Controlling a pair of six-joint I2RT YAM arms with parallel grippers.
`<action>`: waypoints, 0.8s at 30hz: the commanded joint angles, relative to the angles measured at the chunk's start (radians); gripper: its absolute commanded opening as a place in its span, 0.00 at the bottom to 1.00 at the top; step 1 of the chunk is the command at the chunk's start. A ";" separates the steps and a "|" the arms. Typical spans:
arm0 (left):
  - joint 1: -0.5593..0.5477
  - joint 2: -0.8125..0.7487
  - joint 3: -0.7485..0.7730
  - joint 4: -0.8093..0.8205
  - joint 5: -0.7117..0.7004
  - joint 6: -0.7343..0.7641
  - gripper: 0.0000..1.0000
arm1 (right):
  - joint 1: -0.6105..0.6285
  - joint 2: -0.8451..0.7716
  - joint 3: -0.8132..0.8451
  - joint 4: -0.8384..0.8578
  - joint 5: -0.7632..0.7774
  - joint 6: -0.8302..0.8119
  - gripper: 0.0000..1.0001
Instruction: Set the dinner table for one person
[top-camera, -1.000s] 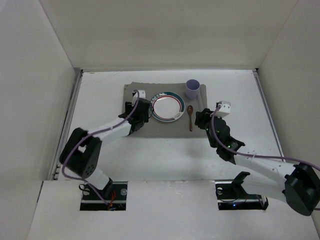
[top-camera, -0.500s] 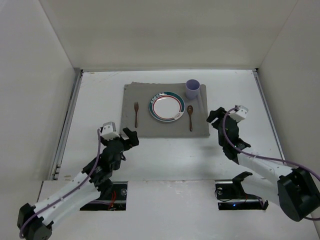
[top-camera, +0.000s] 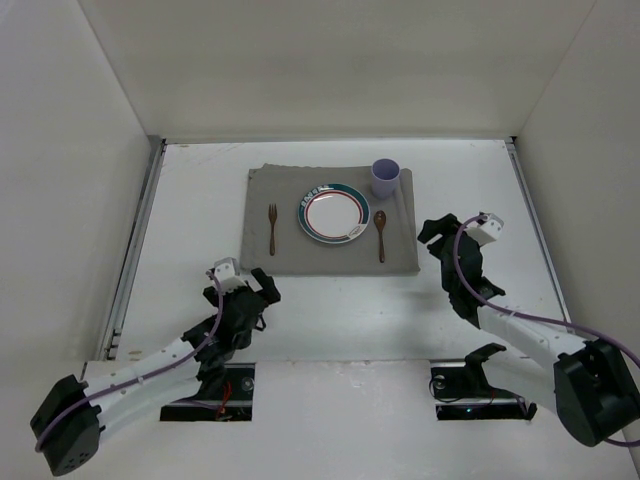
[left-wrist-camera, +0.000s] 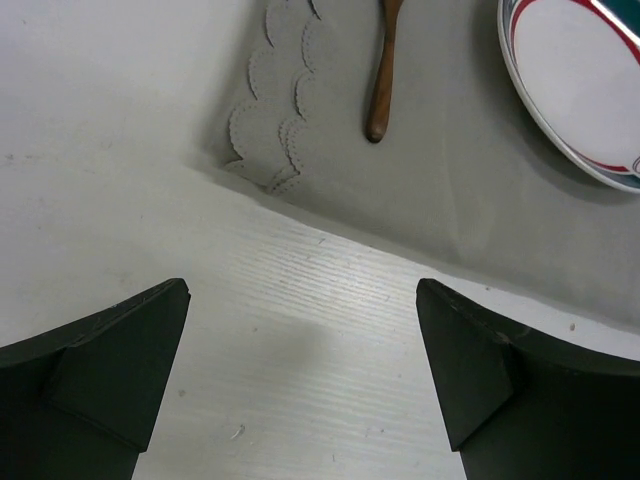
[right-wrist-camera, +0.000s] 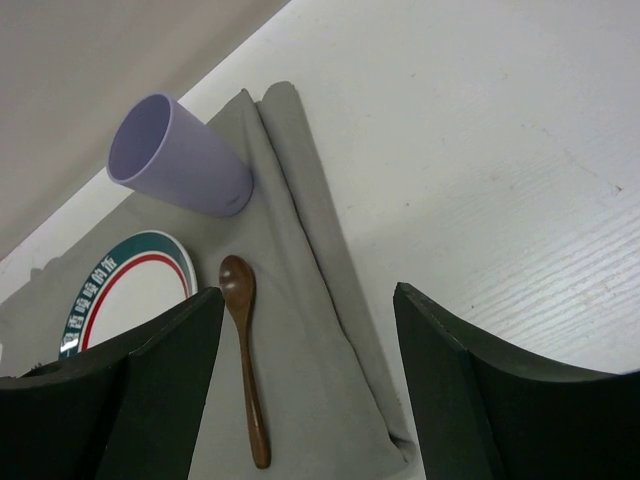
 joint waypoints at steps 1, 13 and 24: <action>-0.005 -0.025 0.005 0.086 -0.100 0.000 1.00 | 0.001 -0.005 0.001 0.045 -0.018 0.015 0.75; 0.016 -0.145 -0.028 0.074 -0.128 0.005 1.00 | 0.001 0.019 0.012 0.045 -0.032 0.018 0.74; 0.011 -0.054 -0.001 0.078 -0.128 -0.001 1.00 | 0.001 0.026 0.015 0.044 -0.049 0.019 0.74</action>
